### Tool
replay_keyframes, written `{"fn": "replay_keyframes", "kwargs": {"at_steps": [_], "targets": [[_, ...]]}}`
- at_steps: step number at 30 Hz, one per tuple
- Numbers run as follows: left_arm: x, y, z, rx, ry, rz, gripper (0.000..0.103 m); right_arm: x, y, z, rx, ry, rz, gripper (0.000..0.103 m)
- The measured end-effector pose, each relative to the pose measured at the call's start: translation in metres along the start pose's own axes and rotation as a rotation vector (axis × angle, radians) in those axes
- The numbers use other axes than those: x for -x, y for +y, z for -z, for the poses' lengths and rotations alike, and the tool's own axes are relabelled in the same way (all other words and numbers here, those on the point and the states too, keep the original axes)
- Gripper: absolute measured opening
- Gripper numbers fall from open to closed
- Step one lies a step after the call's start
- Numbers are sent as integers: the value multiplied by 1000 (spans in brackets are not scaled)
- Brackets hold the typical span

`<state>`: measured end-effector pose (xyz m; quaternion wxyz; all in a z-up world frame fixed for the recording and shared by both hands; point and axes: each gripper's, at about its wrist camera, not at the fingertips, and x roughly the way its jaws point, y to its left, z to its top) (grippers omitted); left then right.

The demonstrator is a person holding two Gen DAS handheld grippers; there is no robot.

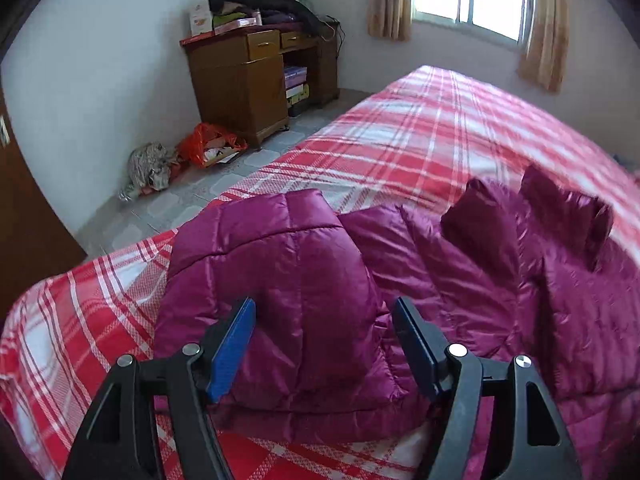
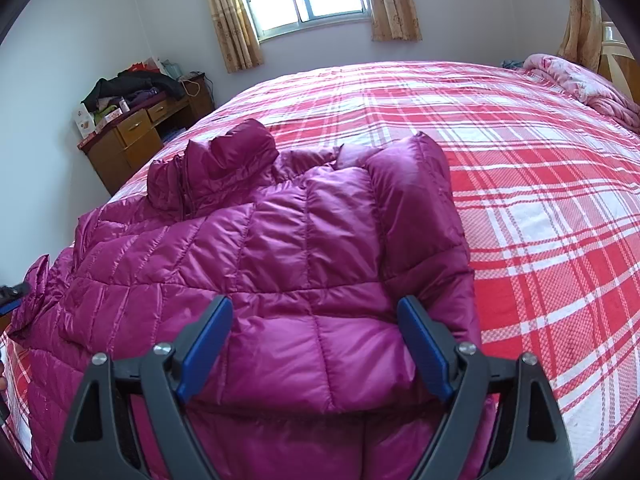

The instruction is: Fold large clothes

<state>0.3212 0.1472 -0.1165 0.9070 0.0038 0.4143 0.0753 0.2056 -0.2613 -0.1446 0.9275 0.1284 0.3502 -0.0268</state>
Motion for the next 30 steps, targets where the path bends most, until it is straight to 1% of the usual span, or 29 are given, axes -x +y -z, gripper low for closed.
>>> {"fn": "replay_keyframes", "kwargs": {"at_steps": [2, 3, 4, 5, 6, 7, 9, 11, 12, 15, 17, 18, 19, 20, 21, 22, 23, 24, 25, 27, 28, 30], "targets": [[-15, -7, 1, -47, -1, -77, 71, 0, 0, 0, 0, 0, 0, 87], [-20, -9, 1, -50, -3, -110, 71, 0, 0, 0, 0, 0, 0, 87], [-21, -6, 0, -39, -15, -116, 67, 0, 0, 0, 0, 0, 0, 87], [-21, -2, 1, -22, -35, -111, 49, 0, 0, 0, 0, 1, 1, 87], [-21, 2, 1, -9, -35, -102, 35, 0, 0, 0, 0, 1, 1, 87], [-20, 5, 0, 3, -36, -90, 32, -1, 0, 0, 0, 1, 1, 87], [-13, 12, 0, 35, -69, -57, 20, 0, 0, 0, 1, 0, 1, 87], [0, 10, -4, 55, -112, -27, 18, 0, 0, 0, -1, 0, -1, 87], [13, 9, -5, 67, -150, 4, 18, 0, 0, 0, -1, 0, 0, 87], [58, -14, -11, 45, -256, 146, 18, 0, -1, 0, 0, 1, 0, 87], [88, -38, -14, 8, -316, 241, 18, 0, -1, 0, -1, 0, -1, 87], [105, -55, -13, -19, -347, 302, 18, 0, 0, 0, -2, 0, -1, 87], [115, -69, -12, -39, -359, 347, 18, 0, 0, 0, -2, 0, -2, 87], [122, -81, -10, -54, -364, 384, 18, 0, -1, 0, -3, 0, -2, 87], [129, -101, -6, -76, -363, 438, 18, 0, -1, 0, -4, 0, -3, 87], [132, -114, -3, -91, -355, 472, 18, 0, -1, 0, -4, 0, -3, 87], [133, -128, 0, -104, -341, 507, 18, 0, -1, 0, -5, 0, -4, 87], [133, -149, 7, -121, -320, 559, 18, 0, -1, 0, -7, -1, -6, 87], [133, -162, 12, -130, -306, 590, 18, 1, -2, 0, -10, -1, -8, 87], [126, -196, 27, -168, -261, 637, 18, 1, -3, 0, -19, -3, -15, 87], [124, -208, 32, -184, -247, 644, 18, 1, -4, 0, -24, -3, -19, 87], [112, -232, 45, -223, -225, 626, 19, 1, -5, 0, -31, -3, -25, 87]]}}
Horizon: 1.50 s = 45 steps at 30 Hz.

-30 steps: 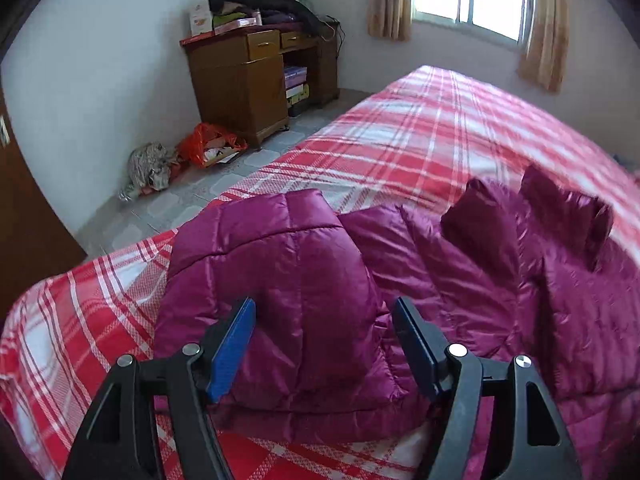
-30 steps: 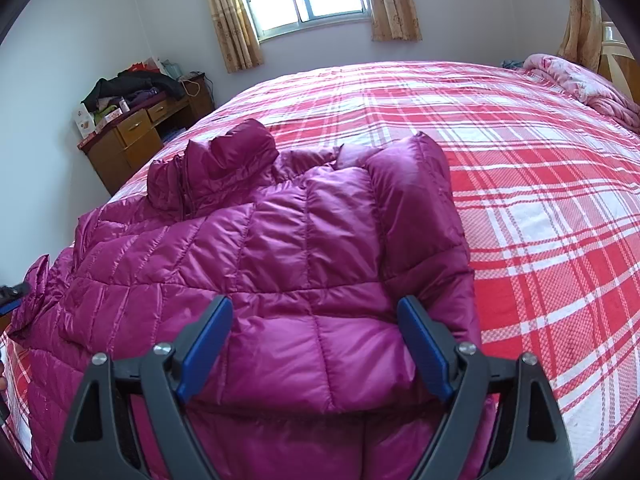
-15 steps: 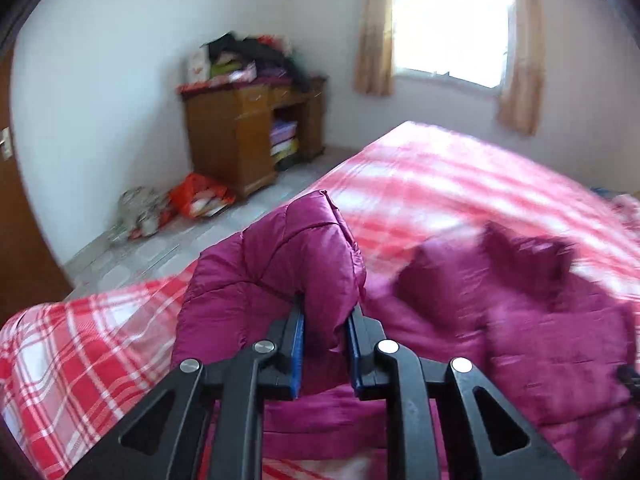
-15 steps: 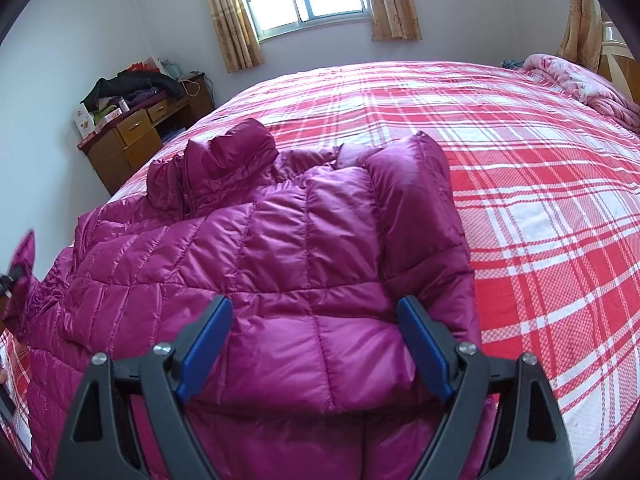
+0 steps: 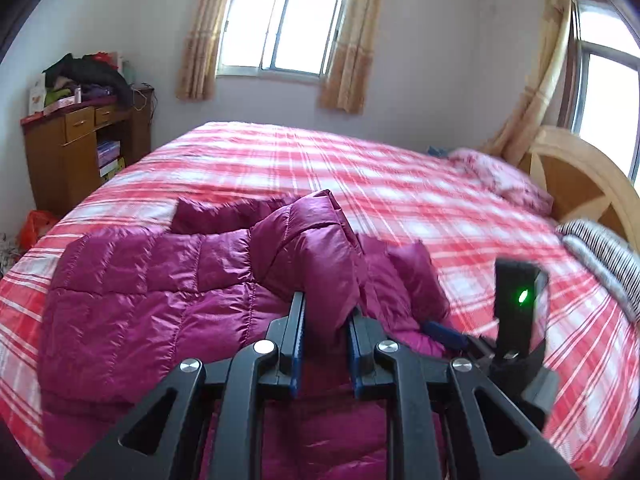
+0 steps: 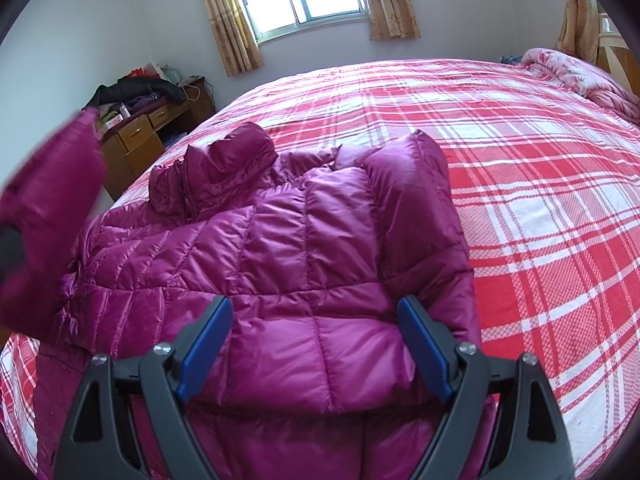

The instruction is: Fold large clothes

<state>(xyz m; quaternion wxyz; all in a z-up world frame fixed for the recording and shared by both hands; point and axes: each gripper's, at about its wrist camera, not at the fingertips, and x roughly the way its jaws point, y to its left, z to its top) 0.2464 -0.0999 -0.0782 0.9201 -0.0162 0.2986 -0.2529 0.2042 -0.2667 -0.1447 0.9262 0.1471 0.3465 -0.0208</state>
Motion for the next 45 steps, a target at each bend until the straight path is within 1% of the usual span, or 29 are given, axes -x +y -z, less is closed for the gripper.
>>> {"fn": "replay_keyframes", "kwargs": {"at_steps": [2, 3, 4, 6, 7, 8, 9, 11, 14, 16, 17, 18, 20, 22, 23, 24, 25, 26, 29, 32, 35, 36, 38, 41, 43, 45], "targets": [[-9, -4, 8, 14, 46, -2, 19, 0, -1, 0, -6, -1, -7, 87], [-18, 0, 13, 42, 90, 3, 20, 1, -2, 0, -11, -3, -12, 87], [-18, 2, 17, 65, 121, 13, 21, 1, -3, 0, -17, -4, -16, 87], [-17, 7, 24, 94, 177, 36, 28, 1, -4, 0, -29, -5, -27, 87], [-14, 5, 27, 91, 187, 34, 30, 2, -5, 0, -35, -6, -32, 87], [-10, 5, 29, 81, 198, 22, 38, 3, -6, 1, -44, -10, -40, 87], [-3, 4, 33, 68, 211, -7, 53, 3, -8, 0, -55, -12, -52, 87], [7, 5, 44, 59, 226, -48, 69, 5, -14, -1, -88, -13, -89, 87], [28, 11, 58, 62, 220, -44, 70, 14, -26, -4, -165, -2, -150, 87], [44, 19, 68, 73, 208, -55, 70, 28, -29, -3, -232, -2, -222, 87], [54, 26, 72, 89, 185, -64, 70, 34, -26, -2, -249, -1, -264, 87], [59, 29, 73, 100, 168, -70, 70, 38, -19, -2, -247, 9, -304, 87], [71, 41, 74, 133, 137, -101, 70, 38, 1, -1, -196, 36, -340, 88], [79, 54, 72, 166, 118, -139, 70, 29, 25, 4, -126, 89, -338, 87], [83, 59, 69, 175, 112, -148, 70, 20, 38, 8, -85, 129, -329, 85], [85, 65, 66, 176, 109, -160, 70, 13, 48, 12, -50, 160, -325, 63], [89, 70, 63, 175, 98, -185, 70, 4, 58, 16, -19, 202, -313, 32], [93, 72, 61, 172, 86, -203, 70, -3, 65, 19, -2, 230, -307, 27], [103, 86, 48, 173, 44, -247, 70, 5, 73, 14, 53, 197, -268, 19], [106, 100, 33, 202, 16, -279, 70, 20, 71, 4, 90, 168, -232, 19], [94, 112, 17, 220, 3, -328, 70, 19, 65, 0, 129, 194, -194, 19], [83, 116, 13, 219, 10, -355, 70, 15, 65, 0, 149, 200, -176, 19], [68, 122, 11, 219, 35, -394, 70, 5, 60, 2, 172, 217, -147, 21], [36, 137, 18, 241, 101, -468, 70, -4, 47, 9, 160, 227, -152, 24], [21, 153, 30, 299, 154, -488, 70, -7, 47, 14, 186, 214, -139, 24], [16, 162, 40, 330, 164, -495, 70, -8, 45, 16, 212, 198, -124, 23]]}}
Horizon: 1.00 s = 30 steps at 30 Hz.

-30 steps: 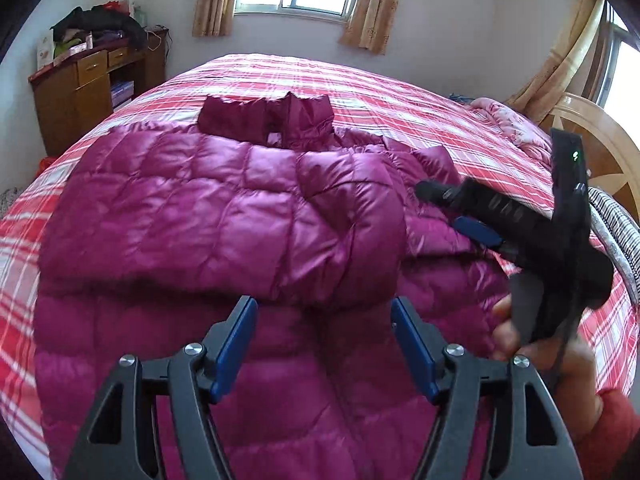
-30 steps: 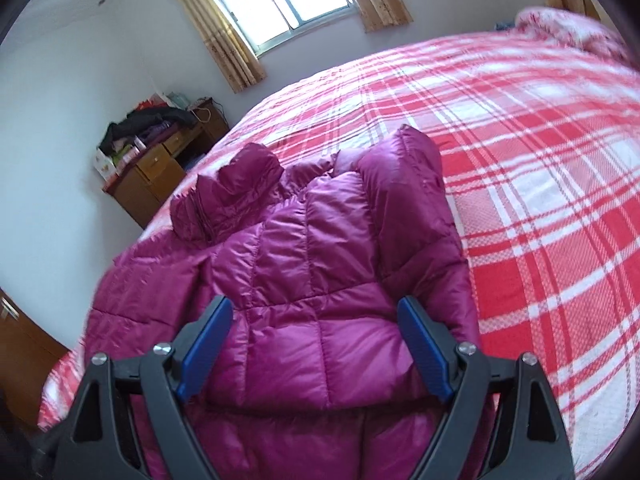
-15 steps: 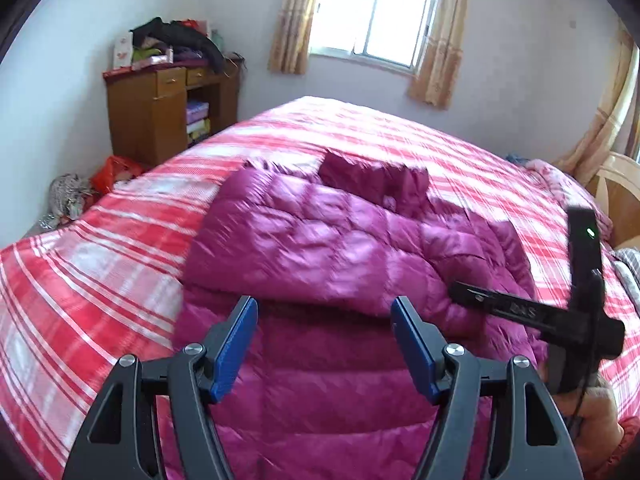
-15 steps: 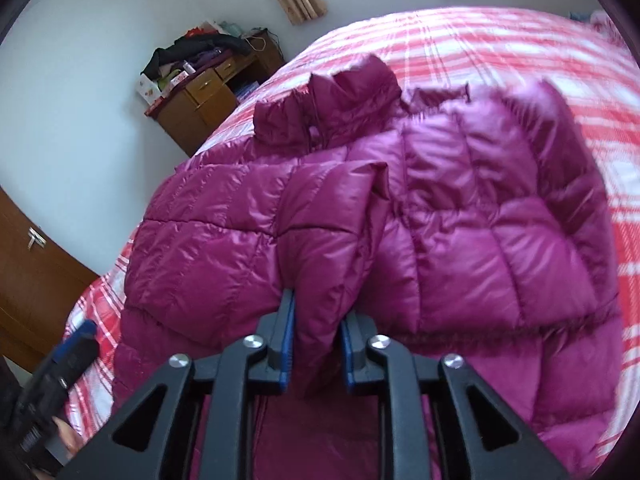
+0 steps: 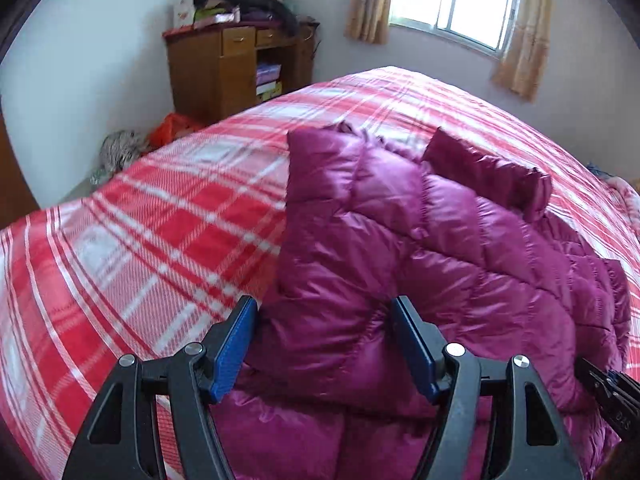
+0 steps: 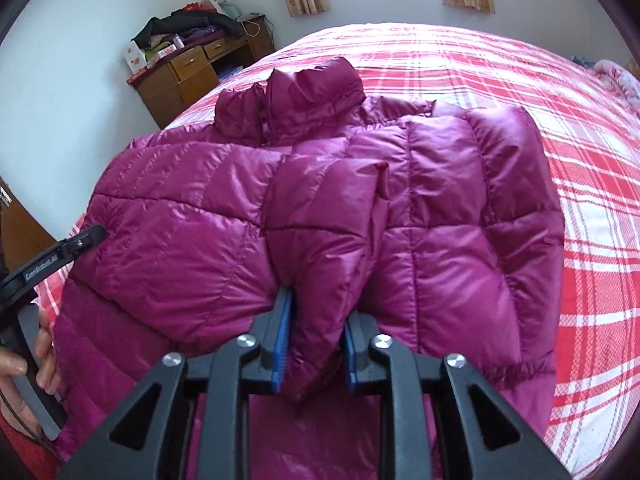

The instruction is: Fold large clothes

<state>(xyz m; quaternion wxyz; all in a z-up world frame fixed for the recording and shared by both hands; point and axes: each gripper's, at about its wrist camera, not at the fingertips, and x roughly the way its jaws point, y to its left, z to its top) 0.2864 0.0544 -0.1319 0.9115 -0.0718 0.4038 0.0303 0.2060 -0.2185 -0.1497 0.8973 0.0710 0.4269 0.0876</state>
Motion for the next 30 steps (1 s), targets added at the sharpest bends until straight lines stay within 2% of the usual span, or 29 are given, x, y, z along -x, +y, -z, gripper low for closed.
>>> {"fn": "replay_keyframes", "kwargs": {"at_steps": [4, 7, 10, 11, 15, 17, 18, 20, 21, 24, 26, 27, 30], "targets": [[4, 7, 6, 8, -6, 36, 70, 1, -6, 0, -12, -3, 23, 23], [17, 19, 7, 40, -28, 63, 70, 13, -2, 2, 5, -27, 87, 23], [26, 27, 3, 74, -61, 62, 70, 18, -2, 5, 2, -45, 65, 23], [26, 25, -1, 71, -65, 58, 70, 16, -4, 6, -10, -37, 48, 26], [3, 14, -9, 47, -39, -49, 70, 8, -5, 10, -21, -44, 39, 30], [-14, 13, -5, 36, -9, -81, 70, 10, -6, 8, -25, -40, 20, 37], [-21, 12, -1, 29, 5, -94, 70, 12, -5, 8, -26, -37, 11, 45], [-18, 13, 1, 18, -14, -95, 70, 24, -8, 11, -39, -51, 12, 60], [-15, 13, 1, 10, -12, -91, 70, 33, -11, 13, -51, -76, 26, 62], [-2, 19, 0, 28, -5, -68, 70, 60, -14, 11, -79, -157, 79, 61], [14, 24, -4, 64, -37, -37, 70, 69, -6, 1, -49, -181, 42, 39], [19, 21, -7, 63, -54, -28, 70, 69, 2, -6, -24, -179, 30, 36], [29, 5, -22, 3, -90, -7, 70, 55, 21, -25, 27, -168, -5, 35]]}}
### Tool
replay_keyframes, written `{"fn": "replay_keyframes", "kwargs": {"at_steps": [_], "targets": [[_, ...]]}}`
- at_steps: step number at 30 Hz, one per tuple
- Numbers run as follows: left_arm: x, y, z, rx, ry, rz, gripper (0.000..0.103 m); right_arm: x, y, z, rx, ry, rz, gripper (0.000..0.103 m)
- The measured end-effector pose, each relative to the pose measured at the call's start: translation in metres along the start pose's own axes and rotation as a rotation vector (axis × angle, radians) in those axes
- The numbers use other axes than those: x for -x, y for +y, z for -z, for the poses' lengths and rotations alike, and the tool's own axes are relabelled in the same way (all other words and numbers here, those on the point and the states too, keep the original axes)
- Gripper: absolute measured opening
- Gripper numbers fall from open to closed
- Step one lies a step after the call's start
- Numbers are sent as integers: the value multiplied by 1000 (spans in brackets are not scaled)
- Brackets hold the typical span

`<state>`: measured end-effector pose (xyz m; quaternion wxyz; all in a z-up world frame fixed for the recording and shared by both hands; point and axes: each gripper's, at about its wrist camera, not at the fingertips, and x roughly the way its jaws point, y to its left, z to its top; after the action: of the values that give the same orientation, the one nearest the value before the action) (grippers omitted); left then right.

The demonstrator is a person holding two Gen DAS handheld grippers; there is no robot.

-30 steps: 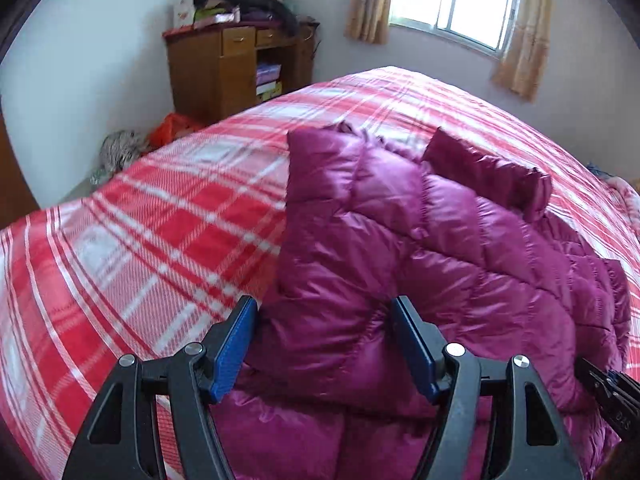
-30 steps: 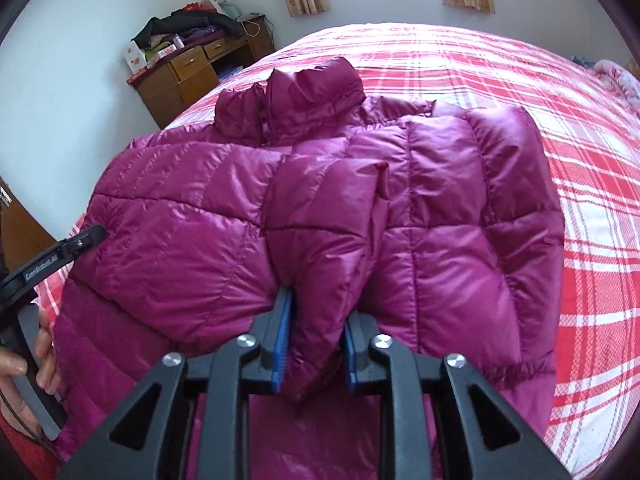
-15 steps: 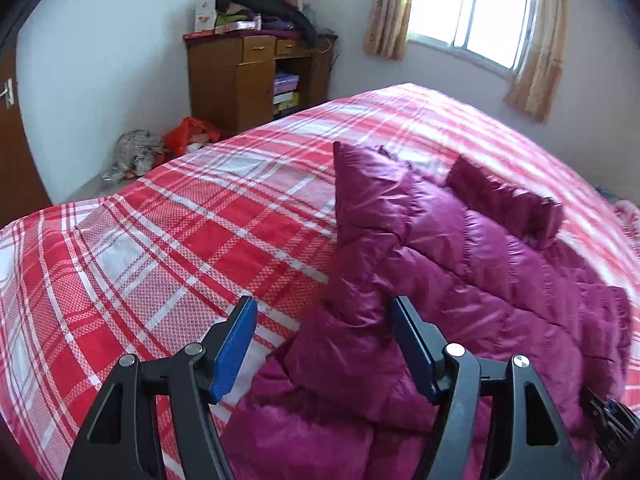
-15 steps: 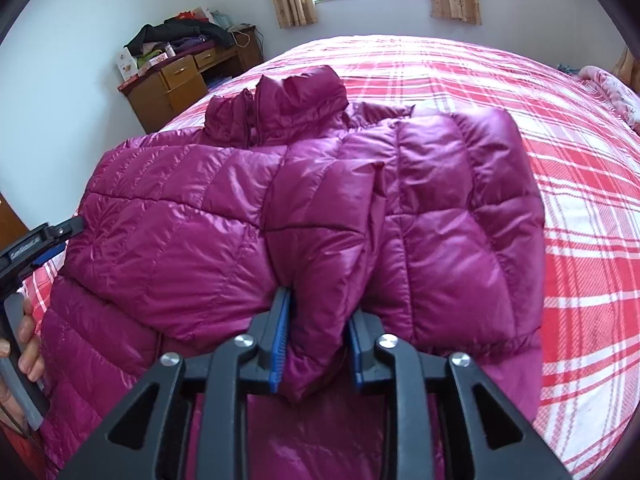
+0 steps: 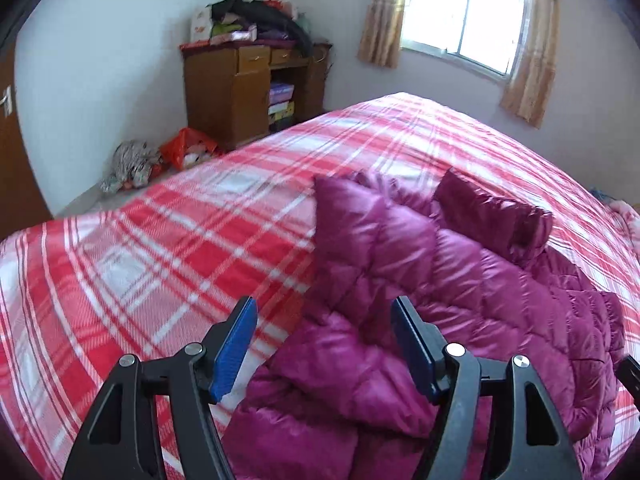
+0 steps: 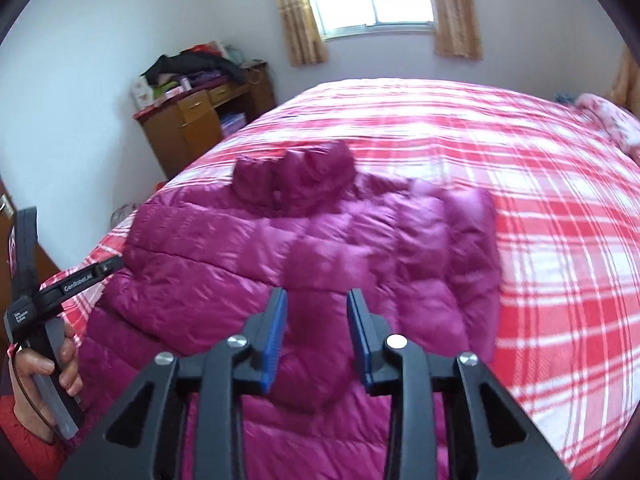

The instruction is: Fold large clothes

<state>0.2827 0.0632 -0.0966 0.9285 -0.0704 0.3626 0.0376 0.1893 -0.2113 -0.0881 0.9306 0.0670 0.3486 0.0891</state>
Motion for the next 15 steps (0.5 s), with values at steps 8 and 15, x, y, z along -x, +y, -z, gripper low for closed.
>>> {"fn": "replay_keyframes", "kwargs": {"at_steps": [8, 15], "targets": [[-37, -23, -18, -52, 41, 27, 70, -60, 1, 6, 34, 153, -11, 34], [-69, -24, 8, -69, 90, -1, 70, -67, -6, 17, 41, 148, -30, 32]]}}
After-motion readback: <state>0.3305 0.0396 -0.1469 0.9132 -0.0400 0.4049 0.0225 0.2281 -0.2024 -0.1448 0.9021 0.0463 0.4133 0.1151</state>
